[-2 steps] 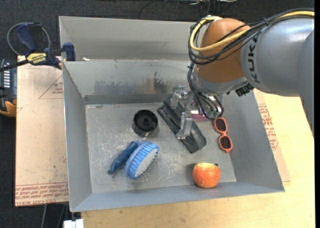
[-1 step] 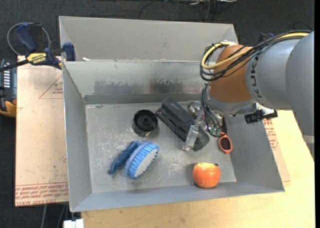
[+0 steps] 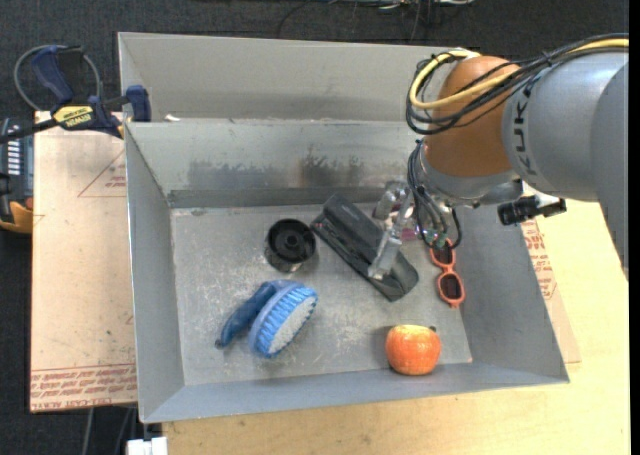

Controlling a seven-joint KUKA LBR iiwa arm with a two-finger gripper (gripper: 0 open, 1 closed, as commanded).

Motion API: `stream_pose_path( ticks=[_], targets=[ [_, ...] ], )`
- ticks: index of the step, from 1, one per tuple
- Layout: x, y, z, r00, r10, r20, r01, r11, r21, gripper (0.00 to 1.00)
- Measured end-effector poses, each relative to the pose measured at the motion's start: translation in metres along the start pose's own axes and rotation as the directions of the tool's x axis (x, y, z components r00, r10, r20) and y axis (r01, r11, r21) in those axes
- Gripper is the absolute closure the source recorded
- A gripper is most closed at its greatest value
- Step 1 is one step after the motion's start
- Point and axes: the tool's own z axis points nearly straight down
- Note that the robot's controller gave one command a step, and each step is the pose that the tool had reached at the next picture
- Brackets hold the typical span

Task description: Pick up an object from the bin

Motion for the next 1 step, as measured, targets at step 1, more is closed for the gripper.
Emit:
stream_pose_path(
  ticks=[1],
  targets=[
    [0.0082,-0.0089,0.0419,1.0,-0.014,-0.013,0.014,1.0,0.001,0.0]
  ],
)
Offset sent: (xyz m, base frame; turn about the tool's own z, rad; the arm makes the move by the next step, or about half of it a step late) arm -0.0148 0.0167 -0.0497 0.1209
